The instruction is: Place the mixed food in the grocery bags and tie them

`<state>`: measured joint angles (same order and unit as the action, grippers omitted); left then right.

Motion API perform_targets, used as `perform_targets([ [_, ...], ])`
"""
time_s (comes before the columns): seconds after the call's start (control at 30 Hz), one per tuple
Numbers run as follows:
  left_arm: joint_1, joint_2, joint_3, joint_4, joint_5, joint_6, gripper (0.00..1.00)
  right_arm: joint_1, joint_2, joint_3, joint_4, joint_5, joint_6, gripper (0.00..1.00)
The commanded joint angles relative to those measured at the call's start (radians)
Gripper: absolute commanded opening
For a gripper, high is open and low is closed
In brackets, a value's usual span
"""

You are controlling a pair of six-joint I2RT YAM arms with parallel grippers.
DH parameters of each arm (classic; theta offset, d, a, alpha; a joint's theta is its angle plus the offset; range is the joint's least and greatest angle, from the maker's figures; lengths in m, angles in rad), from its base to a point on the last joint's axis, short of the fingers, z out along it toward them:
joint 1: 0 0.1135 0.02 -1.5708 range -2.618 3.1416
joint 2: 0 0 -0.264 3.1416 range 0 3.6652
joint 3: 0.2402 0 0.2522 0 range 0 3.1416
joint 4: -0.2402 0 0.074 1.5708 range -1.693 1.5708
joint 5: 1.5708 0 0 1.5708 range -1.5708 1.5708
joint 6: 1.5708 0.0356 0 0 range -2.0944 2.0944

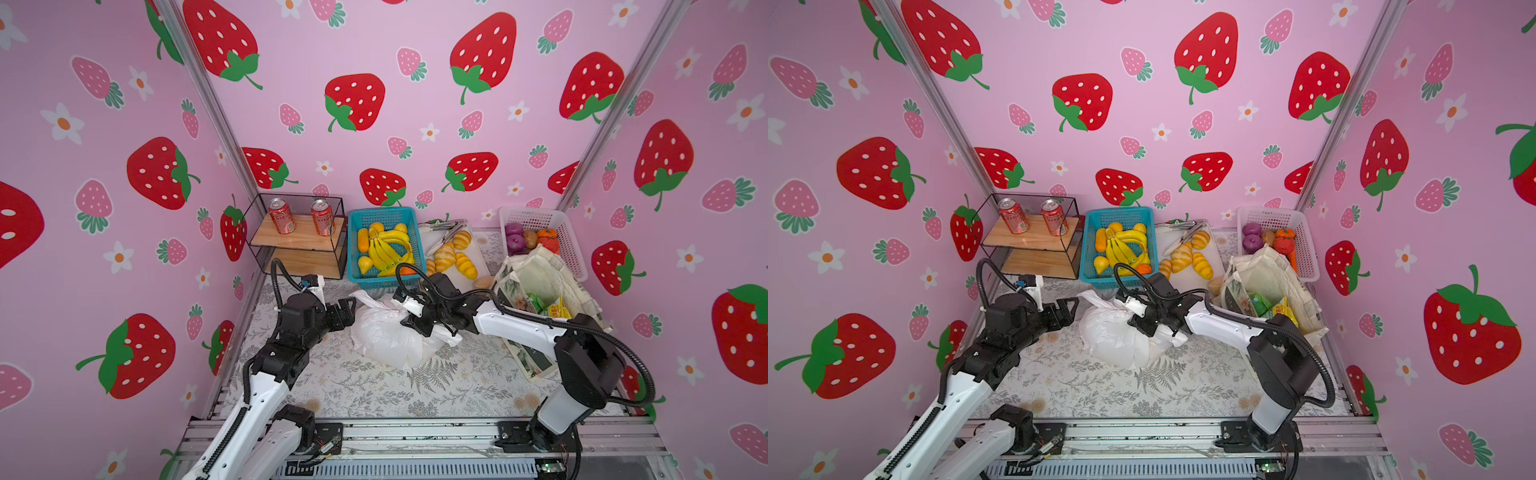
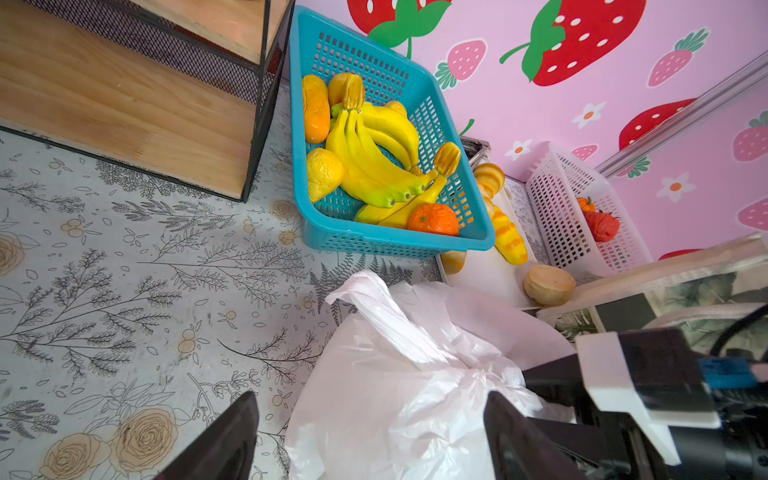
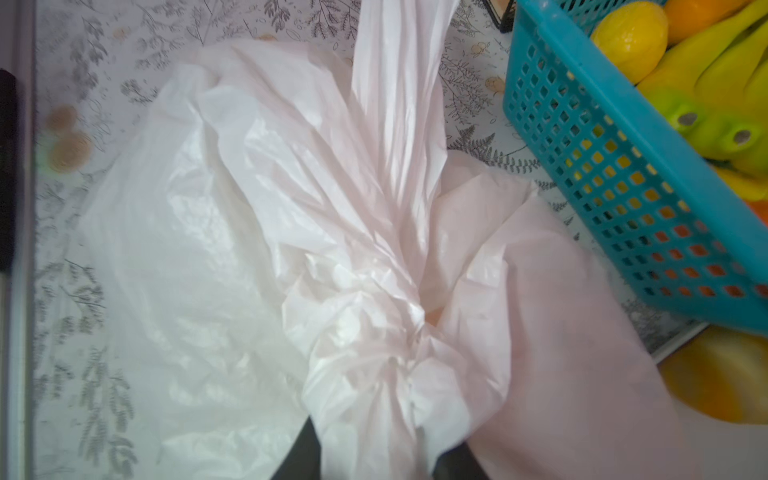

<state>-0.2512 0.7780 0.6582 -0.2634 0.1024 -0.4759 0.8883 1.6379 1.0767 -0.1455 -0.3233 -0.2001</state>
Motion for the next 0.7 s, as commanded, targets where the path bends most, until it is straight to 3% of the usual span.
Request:
perform_targets([
  [0.0,0.004,-0.015,0.058,-0.003,0.008,-0.009,0.86,0.003,-0.105,-0.012,0.008,-0.067,0.043,0.14],
  [0.1,0.004,-0.031,0.064,0.003,-0.008,-0.034,0.86,-0.007,-0.188,-0.015,0.018,-0.096,0.097,0.01],
  [0.33,0.003,-0.074,0.082,0.03,-0.002,-0.095,0.84,-0.119,-0.396,0.039,0.014,-0.112,0.263,0.0],
  [0.43,-0.009,-0.067,0.086,0.057,0.023,-0.135,0.84,-0.177,-0.477,0.107,-0.008,-0.036,0.312,0.0],
  [0.53,-0.054,-0.036,0.091,0.083,0.021,-0.169,0.83,-0.214,-0.532,0.199,-0.048,0.125,0.346,0.0],
  [0.67,-0.179,0.022,0.093,0.129,-0.057,-0.176,0.82,-0.233,-0.563,0.34,-0.155,0.345,0.352,0.0],
])
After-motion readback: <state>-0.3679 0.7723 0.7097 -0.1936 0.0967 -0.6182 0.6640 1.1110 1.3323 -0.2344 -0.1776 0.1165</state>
